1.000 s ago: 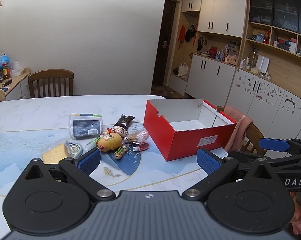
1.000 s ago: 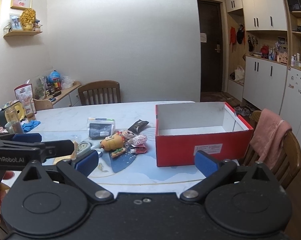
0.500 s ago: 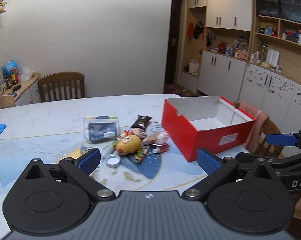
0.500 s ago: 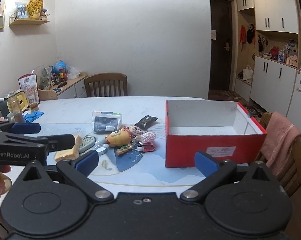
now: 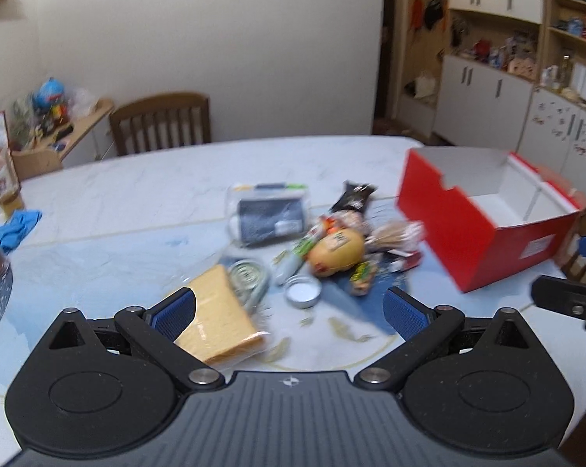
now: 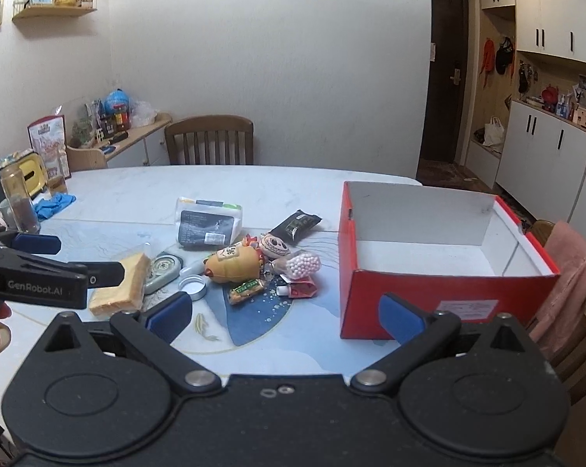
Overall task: Organize objects
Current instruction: 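Move both tools toward the cluttered items on the table, then grasp the bagged bread with the left tool while the right tool grasps the snack stick packet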
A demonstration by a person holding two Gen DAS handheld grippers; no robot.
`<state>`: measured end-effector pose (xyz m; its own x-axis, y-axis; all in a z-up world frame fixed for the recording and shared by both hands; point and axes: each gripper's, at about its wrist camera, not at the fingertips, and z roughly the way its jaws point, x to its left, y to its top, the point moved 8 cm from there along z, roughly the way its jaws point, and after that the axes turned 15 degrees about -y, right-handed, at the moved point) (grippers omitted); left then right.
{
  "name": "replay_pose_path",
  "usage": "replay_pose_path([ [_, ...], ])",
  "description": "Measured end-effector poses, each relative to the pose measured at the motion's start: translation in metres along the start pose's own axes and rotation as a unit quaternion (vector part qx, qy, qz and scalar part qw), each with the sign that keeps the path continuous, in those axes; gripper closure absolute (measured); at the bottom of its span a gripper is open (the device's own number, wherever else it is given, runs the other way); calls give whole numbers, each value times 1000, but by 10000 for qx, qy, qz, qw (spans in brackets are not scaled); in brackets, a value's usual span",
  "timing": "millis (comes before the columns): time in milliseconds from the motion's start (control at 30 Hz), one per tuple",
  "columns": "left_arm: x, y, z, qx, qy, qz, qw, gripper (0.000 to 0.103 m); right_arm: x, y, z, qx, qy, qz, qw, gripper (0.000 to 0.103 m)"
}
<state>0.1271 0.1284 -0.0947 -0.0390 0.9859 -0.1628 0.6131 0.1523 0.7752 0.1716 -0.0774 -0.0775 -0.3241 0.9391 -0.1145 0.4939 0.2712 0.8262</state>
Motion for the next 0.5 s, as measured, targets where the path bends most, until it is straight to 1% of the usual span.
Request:
replay_pose_path([
  [133,29,-3,19,178,264,-12,9995,0,12,-2,20,178,26,-105,9998,3],
  [200,45,-4,31,327,344,-126,9988,0,18,-4,29,274,24,-154,9995,3],
  [300,70,-7,48,587,325,-571,9961,0,25,-5,39,378,20,-206,9991,3],
  [367,85,-8,55,687,349,-864,9933,0,32,-6,46,424,26,-280,9987,3],
  [500,105,-12,74,901,347,-1203,9880,0,46,-9,60,492,32,-473,9977,3],
])
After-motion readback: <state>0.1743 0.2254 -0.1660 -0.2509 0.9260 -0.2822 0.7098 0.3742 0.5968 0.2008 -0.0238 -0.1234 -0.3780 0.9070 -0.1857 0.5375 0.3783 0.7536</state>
